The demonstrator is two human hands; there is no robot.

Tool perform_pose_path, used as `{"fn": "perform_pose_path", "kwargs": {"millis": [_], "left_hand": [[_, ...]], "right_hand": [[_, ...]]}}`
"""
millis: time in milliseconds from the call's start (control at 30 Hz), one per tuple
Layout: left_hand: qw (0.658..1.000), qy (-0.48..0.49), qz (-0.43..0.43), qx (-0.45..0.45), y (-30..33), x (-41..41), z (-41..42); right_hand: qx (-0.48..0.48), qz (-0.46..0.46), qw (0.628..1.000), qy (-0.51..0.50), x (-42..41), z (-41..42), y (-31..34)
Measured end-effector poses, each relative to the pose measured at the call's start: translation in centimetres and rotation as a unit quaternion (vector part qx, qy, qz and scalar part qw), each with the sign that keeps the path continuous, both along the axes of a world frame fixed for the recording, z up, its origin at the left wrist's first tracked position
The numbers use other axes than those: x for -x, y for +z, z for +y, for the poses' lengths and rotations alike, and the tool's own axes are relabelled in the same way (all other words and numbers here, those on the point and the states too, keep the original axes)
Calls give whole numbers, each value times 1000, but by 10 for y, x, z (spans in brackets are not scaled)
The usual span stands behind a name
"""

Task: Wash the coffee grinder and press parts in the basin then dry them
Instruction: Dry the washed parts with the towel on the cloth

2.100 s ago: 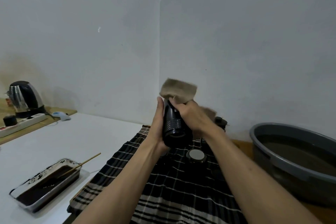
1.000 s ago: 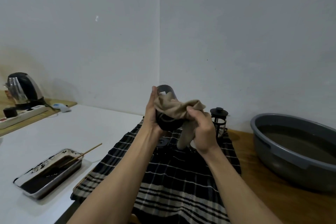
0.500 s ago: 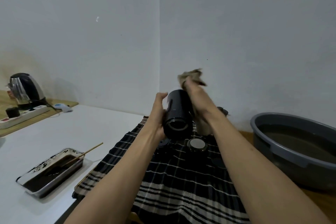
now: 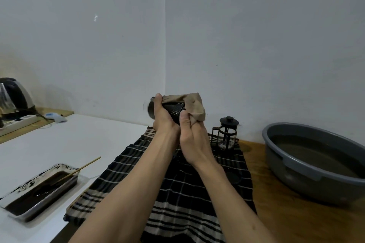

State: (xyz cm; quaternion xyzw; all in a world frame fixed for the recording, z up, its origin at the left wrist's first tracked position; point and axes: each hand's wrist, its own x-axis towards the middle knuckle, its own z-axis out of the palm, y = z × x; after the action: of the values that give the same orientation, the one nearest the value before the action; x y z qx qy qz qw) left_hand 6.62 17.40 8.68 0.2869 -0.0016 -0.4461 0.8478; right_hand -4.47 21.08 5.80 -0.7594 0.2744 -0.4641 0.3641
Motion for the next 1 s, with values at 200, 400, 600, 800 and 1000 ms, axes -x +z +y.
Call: {"fn": "perform_pose_path", "kwargs": {"millis": [200,400,600,800,1000], "left_hand": [[998,8,57,1,7,-1,1],[993,102,-46,-28,17,16,12],[990,104,-58,-74,35,6,23],[988,135,-44,-53,30,9,24],[974,187,-126,-10,13,11,26]], "right_hand": [[50,-20,994,-92,3,11,1],[-196,-112,973,-44,-5,-8,37],[115,40,989,-79,6,-22,15],[-10,67,990,-123,-3,-21,20],[-317,-7,948,4,-14,-23,47]]}}
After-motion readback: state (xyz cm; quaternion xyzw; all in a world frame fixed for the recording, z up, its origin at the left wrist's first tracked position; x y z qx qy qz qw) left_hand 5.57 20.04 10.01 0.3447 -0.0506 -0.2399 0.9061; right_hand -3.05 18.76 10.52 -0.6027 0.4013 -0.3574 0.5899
